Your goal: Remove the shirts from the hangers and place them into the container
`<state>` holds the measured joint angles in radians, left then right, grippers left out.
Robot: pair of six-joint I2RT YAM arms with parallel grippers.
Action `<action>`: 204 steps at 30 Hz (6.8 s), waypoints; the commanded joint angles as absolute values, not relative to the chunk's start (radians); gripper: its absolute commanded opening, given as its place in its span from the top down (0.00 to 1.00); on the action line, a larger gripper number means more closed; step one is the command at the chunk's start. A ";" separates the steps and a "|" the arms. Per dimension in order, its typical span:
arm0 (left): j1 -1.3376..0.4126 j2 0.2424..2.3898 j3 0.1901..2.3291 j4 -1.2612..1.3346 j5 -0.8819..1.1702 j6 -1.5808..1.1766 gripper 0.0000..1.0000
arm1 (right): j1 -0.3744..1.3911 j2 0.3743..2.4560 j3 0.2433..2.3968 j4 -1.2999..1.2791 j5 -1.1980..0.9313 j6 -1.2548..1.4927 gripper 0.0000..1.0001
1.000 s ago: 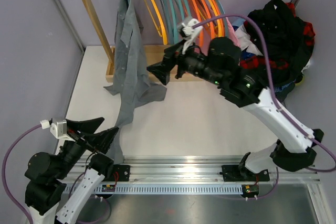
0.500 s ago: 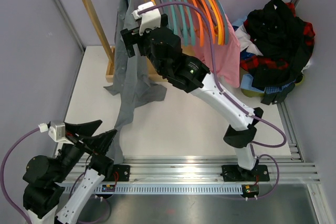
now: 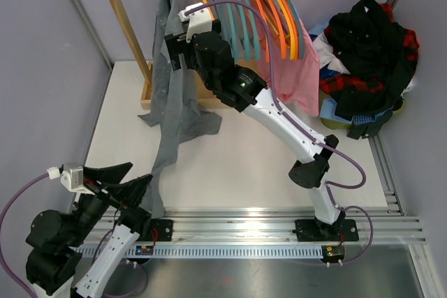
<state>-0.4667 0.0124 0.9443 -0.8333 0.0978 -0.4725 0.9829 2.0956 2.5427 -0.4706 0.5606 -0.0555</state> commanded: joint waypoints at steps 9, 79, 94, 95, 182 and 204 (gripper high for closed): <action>-0.468 -0.092 0.982 -0.856 0.080 -0.495 0.01 | 0.859 2.192 2.565 -0.393 0.121 0.110 0.24; -0.469 0.342 0.799 -0.234 0.804 -0.242 0.01 | 1.166 0.828 1.233 -0.739 -0.348 0.164 1.00; -0.469 0.453 0.730 0.109 1.285 -0.434 0.49 | 1.166 0.758 1.221 -0.712 -0.325 0.146 1.00; -0.468 0.446 0.727 0.112 1.284 -0.433 0.55 | 1.166 0.758 1.216 -0.710 -0.327 0.149 1.00; -0.494 0.140 0.901 -0.097 0.522 -0.294 1.00 | 1.166 0.885 0.785 -0.166 0.431 0.426 1.00; -0.218 0.569 0.851 0.029 0.446 -0.372 1.00 | 1.289 1.315 0.897 -0.161 0.103 0.468 1.00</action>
